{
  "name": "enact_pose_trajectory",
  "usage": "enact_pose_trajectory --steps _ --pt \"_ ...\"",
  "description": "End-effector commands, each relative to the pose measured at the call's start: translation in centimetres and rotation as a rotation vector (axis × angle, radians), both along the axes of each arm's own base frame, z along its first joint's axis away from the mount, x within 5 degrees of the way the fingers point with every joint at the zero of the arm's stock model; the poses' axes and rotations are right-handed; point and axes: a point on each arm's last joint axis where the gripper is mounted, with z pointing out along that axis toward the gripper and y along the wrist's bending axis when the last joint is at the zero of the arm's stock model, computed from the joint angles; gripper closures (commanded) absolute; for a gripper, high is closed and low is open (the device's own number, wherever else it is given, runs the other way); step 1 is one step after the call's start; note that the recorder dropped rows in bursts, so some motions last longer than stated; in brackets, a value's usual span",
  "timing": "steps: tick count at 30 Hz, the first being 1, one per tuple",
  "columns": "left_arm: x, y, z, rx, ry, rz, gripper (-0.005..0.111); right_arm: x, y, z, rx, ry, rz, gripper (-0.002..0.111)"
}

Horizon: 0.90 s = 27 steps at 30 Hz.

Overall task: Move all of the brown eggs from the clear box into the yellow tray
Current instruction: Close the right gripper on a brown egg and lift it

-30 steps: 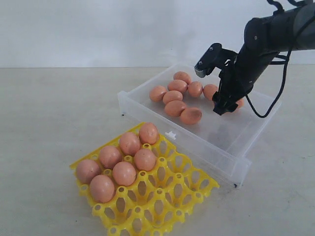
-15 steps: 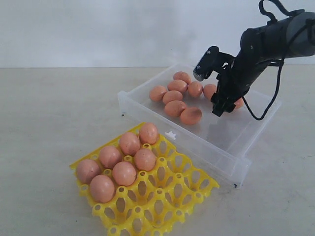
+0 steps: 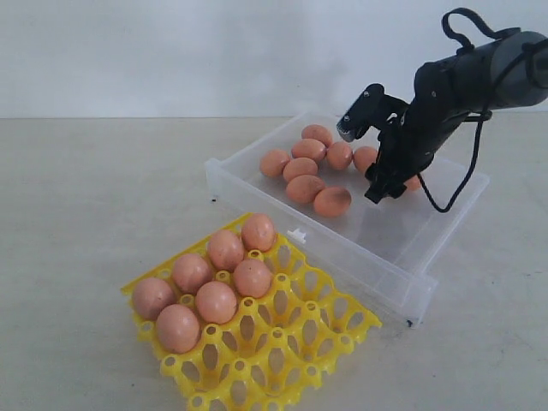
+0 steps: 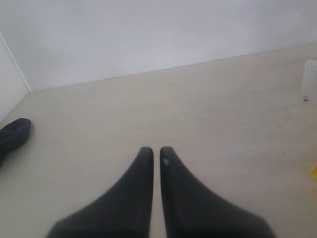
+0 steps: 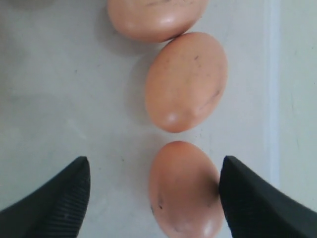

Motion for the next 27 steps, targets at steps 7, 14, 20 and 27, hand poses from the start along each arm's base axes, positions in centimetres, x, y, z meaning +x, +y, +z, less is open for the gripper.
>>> enact_pose_trajectory --steps 7,14,20,27 --pt "0.0 0.0 -0.1 -0.003 0.0 0.002 0.103 0.0 -0.1 -0.1 0.07 0.011 -0.133 0.046" --pt "0.0 0.0 -0.1 -0.003 0.0 0.002 0.103 0.3 -0.7 0.0 0.074 -0.018 -0.141 0.053" --pt "0.0 0.0 -0.1 -0.003 0.0 0.002 0.103 0.1 -2.8 -0.9 0.085 0.045 -0.244 0.061" --pt "0.0 0.0 -0.1 -0.003 0.0 0.002 0.103 0.0 -3.4 -1.6 0.087 0.069 -0.265 0.061"
